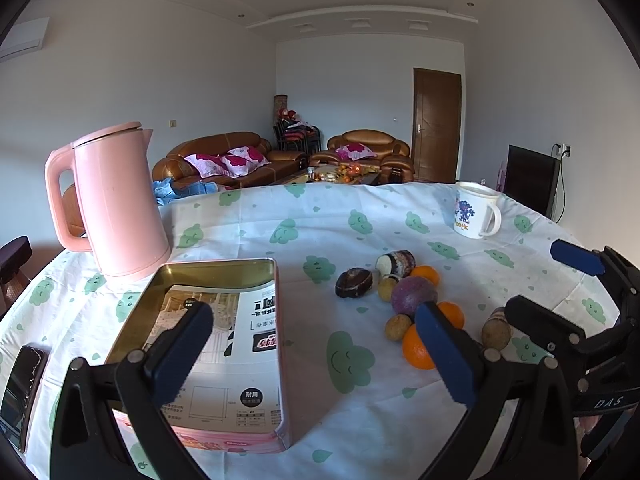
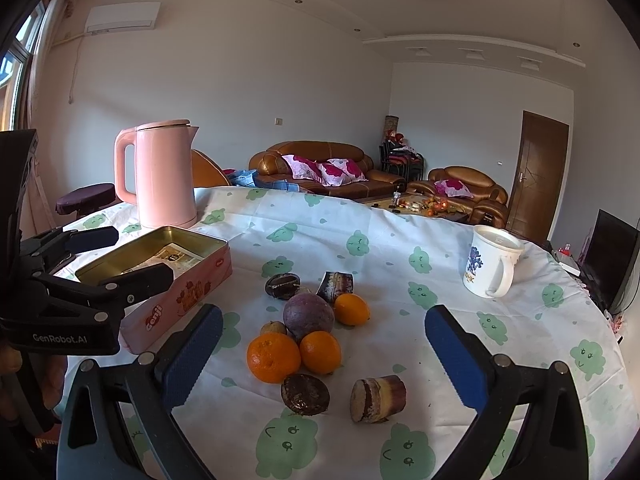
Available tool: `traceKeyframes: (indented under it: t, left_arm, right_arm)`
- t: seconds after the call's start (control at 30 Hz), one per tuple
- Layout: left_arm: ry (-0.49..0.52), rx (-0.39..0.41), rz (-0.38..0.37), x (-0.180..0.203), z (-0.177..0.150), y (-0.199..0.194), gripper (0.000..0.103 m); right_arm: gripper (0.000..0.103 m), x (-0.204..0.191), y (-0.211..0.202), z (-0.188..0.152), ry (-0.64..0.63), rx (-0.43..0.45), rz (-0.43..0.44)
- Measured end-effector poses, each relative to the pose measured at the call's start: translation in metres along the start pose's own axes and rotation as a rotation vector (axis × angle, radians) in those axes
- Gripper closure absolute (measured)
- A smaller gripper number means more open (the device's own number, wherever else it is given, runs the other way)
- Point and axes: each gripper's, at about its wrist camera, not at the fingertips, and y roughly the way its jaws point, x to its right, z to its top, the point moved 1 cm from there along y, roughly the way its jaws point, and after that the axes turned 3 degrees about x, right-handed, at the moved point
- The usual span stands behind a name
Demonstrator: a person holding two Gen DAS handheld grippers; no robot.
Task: Organize fruits
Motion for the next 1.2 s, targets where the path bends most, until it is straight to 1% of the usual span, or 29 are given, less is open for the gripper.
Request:
traceKeyframes:
  t: [0.73, 0.83, 0.9, 1.1, 1.2]
  left_arm:
    - [0.002, -0.003, -0.001, 0.0, -0.002, 0.002, 0.0]
    - [0.003, -0.011, -0.005, -0.002, -0.009, 0.005, 0.0]
    - [0.009, -0.017, -0.012, -0.001, -0.012, 0.007, 0.0]
    - [0.021, -0.037, -0.018, 0.007, -0.017, 0.013, 0.0]
    - [0.013, -0.069, -0.041, 0.012, -0.019, 0.022, 0.0]
  right_arm:
    - [0.001, 0.0, 0.002, -0.003, 0.003, -0.009, 0.001]
    - [0.001, 0.0, 0.004, -0.006, 0.0, -0.015, 0.004]
    - [0.001, 0.003, 0.006, -0.009, 0.003, -0.024, 0.005]
    - [0.001, 0.019, 0.01, -0.019, 0.027, -0.041, -0.03]
    - [0.001, 0.031, 0.015, -0.025, 0.05, -0.059, -0.05]
